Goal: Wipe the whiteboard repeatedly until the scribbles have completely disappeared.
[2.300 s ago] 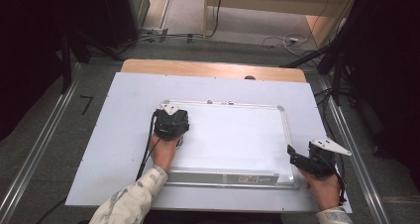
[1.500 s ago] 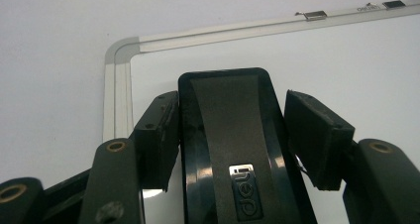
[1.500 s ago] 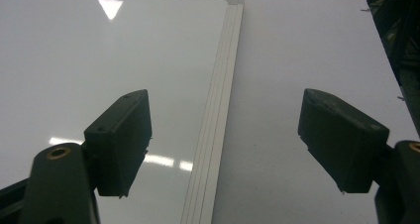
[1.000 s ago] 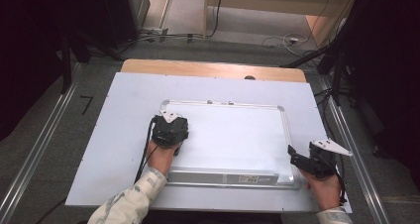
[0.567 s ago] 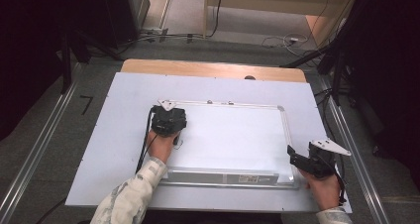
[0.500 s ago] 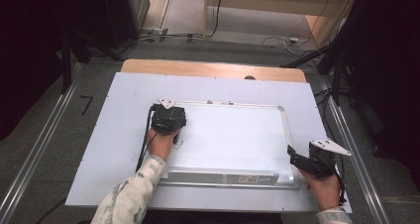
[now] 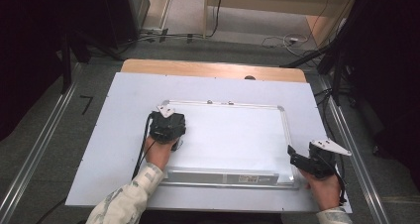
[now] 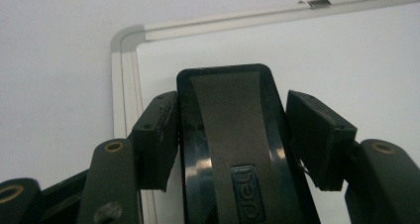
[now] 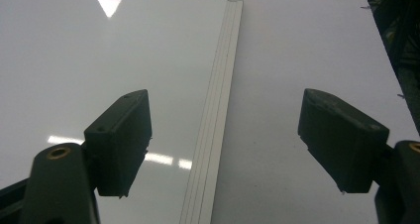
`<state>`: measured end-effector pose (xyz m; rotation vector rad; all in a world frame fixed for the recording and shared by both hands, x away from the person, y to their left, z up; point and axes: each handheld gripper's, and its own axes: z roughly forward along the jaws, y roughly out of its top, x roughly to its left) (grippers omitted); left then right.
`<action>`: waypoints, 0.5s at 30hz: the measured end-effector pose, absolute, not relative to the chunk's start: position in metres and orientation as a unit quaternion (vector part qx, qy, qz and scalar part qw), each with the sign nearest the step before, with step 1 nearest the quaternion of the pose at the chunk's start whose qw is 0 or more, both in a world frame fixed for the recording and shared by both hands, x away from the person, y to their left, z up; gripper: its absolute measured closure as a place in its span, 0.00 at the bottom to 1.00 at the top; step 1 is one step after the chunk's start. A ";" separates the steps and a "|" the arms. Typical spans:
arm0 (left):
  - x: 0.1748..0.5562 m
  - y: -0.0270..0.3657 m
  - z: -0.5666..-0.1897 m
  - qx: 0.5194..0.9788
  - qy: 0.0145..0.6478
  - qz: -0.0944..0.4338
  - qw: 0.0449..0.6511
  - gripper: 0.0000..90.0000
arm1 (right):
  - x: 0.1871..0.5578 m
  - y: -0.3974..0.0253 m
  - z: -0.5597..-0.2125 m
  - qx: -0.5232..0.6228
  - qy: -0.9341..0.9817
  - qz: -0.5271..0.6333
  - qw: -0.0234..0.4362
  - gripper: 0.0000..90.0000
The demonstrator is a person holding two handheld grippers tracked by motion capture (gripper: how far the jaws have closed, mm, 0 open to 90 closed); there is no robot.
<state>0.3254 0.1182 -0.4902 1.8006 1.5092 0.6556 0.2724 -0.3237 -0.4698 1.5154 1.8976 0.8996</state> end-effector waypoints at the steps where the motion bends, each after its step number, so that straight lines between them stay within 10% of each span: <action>1: 0.322 0.118 -0.490 0.696 0.580 0.250 0.343 0.44 | 0.272 -0.323 -0.470 0.563 0.705 0.334 0.273 0.22; 15: 0.295 0.110 -0.490 0.718 0.555 0.239 0.345 0.44 | 0.272 -0.323 -0.470 0.562 0.705 0.335 0.273 0.22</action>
